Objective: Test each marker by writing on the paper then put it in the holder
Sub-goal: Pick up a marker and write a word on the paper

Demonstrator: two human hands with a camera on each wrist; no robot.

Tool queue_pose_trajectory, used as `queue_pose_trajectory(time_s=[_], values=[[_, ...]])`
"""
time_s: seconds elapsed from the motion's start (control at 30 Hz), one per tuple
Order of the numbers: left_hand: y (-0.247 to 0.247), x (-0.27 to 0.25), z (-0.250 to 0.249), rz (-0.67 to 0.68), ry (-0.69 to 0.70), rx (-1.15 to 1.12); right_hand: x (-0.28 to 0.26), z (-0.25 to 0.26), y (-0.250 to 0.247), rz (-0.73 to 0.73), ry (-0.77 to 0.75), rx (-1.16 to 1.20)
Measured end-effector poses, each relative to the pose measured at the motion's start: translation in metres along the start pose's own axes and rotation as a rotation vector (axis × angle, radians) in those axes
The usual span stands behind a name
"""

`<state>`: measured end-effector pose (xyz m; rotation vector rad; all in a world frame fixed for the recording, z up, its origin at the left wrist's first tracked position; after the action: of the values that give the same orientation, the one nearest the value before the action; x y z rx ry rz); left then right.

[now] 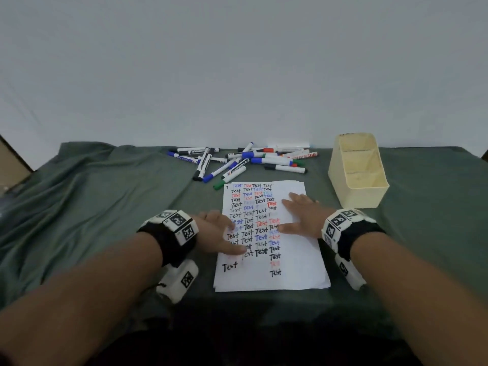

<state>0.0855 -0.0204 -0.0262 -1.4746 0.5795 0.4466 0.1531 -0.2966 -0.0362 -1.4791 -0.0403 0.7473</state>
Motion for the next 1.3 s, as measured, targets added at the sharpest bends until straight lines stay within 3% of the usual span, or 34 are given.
queue_pose_trajectory(time_s=[0.1, 0.2, 0.3, 0.47, 0.53, 0.7, 0.87, 1.1, 1.2, 1.3], values=[[-0.032, 0.018, 0.008, -0.186, 0.013, -0.084, 0.001, 0.0, 0.0, -0.004, -0.004, 0.028], [-0.056, 0.033, 0.024, -0.428, -0.013, -0.007, 0.003, -0.001, 0.0, -0.001, -0.005, 0.036], [-0.076, 0.05, 0.054, -0.575, -0.001, -0.026, 0.005, -0.003, 0.002, 0.001, -0.011, 0.045], [-0.083, 0.074, 0.097, -0.875, -0.162, -0.649, 0.007, -0.005, 0.004, -0.003, -0.015, 0.059], [-0.08, 0.084, 0.095, -0.846, -0.15, -0.62, 0.008, -0.007, 0.004, 0.008, -0.015, 0.064], [-0.08, 0.1, 0.07, -0.69, -0.066, -0.28, 0.011, -0.009, 0.006, 0.016, -0.01, 0.079], [-0.086, 0.103, 0.044, -0.644, -0.045, -0.056, 0.012, -0.009, 0.007, 0.016, -0.01, 0.091], [-0.08, 0.094, 0.036, -0.624, -0.075, -0.031, 0.01, -0.008, 0.005, -0.019, -0.021, 0.108], [-0.081, 0.083, 0.031, -0.694, -0.041, -0.077, 0.006, -0.006, 0.0, -0.097, -0.033, 0.127], [-0.079, 0.068, 0.017, -0.755, 0.118, -0.068, 0.0, -0.003, -0.006, -0.295, -0.057, 0.22]])
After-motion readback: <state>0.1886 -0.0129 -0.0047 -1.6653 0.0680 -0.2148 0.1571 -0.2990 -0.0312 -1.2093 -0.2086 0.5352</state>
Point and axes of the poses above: each hand's wrist, its own x-axis towards the middle knuckle, its own y-axis out of the palm, z = x × y, the point moved 1 cm from there along x, towards the middle knuckle, and after that the axes turned 2 degrees about z, right-handed, at the moved point
